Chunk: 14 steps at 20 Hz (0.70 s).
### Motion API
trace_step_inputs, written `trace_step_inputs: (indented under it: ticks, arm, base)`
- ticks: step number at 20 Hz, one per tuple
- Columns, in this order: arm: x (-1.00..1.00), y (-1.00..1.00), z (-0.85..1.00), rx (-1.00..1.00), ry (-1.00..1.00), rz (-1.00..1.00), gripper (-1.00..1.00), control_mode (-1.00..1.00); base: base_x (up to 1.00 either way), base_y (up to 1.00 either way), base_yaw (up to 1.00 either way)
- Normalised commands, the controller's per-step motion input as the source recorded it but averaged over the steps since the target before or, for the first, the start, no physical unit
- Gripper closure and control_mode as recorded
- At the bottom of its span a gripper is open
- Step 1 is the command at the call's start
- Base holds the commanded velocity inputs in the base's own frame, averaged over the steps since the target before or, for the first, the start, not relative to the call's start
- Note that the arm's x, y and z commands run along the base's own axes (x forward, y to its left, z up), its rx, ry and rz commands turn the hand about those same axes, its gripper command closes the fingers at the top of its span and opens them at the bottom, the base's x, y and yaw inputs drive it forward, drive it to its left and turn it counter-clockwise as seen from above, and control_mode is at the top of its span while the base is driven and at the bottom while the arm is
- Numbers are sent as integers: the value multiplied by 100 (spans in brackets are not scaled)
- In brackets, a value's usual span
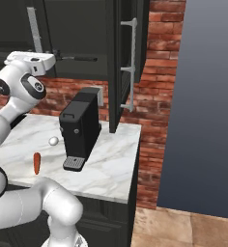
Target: Pick the pan from the cabinet and place it on the stove. Then turn on the stove burner for the pan.
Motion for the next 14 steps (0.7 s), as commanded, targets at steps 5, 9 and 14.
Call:
trace_step_inputs:
  ticks: [5, 9, 14]
  arm:
    - [40, 23, -3, 0, 0, 3, 100, -100]
    - [2, 8, -5, -2, 3, 0, 100, -100]
    - [0, 16, -2, -3, 7, 0, 100, -100]
  base:
    - [0, 0, 0]
    - [0, 0, 0]
    - [0, 0, 0]
